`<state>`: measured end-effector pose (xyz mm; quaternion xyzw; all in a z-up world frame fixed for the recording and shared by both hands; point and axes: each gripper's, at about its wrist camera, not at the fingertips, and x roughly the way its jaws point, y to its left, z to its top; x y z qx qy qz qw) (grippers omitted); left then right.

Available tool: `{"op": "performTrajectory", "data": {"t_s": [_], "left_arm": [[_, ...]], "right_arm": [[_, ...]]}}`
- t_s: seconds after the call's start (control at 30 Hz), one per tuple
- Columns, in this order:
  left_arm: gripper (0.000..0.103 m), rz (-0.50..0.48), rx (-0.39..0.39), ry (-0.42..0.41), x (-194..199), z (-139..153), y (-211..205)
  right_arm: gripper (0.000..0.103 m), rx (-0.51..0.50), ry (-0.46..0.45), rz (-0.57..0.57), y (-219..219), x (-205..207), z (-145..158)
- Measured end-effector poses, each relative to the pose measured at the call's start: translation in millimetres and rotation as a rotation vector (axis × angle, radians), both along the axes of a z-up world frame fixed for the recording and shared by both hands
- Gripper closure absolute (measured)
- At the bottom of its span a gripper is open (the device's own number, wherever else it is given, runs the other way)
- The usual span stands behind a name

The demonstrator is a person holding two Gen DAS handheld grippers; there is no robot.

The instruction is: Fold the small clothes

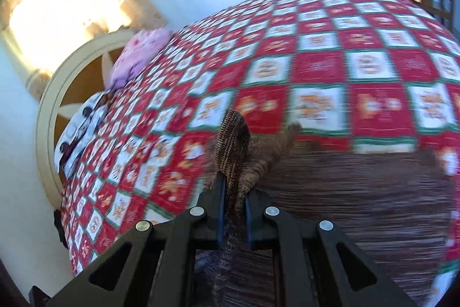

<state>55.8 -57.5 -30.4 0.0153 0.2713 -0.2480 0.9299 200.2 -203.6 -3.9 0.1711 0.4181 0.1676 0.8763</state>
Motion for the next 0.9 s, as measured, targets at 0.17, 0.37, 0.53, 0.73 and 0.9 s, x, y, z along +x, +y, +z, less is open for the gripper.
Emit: {"op": "performTrajectory", "data": {"t_s": [0.17, 0.37, 0.53, 0.73, 0.9], "left_arm": [[0.097, -0.132, 0.021, -0.004, -7.1, -0.4, -52.6], [0.097, -0.240, 0.075, 0.014, -10.5, -9.8, -108.9], [0.096, -0.286, 0.142, 0.085, -5.9, -24.8, -127.6], [0.075, -0.388, 0.035, 0.157, -12.3, -15.3, -104.3], [0.066, -0.353, -0.074, 0.144, -22.0, -4.0, -56.9]], "right_arm": [[0.092, -0.048, -0.003, -0.037, -64.7, -16.3, -2.7], [0.092, -0.083, -0.047, -0.055, -115.2, -29.4, -11.7], [0.089, -0.140, -0.016, -0.041, -125.7, -27.5, -42.4], [0.058, 0.040, 0.018, -0.079, -153.5, -35.3, -50.7], [0.036, 0.079, 0.013, -0.112, -155.4, -23.0, -41.6]]}}
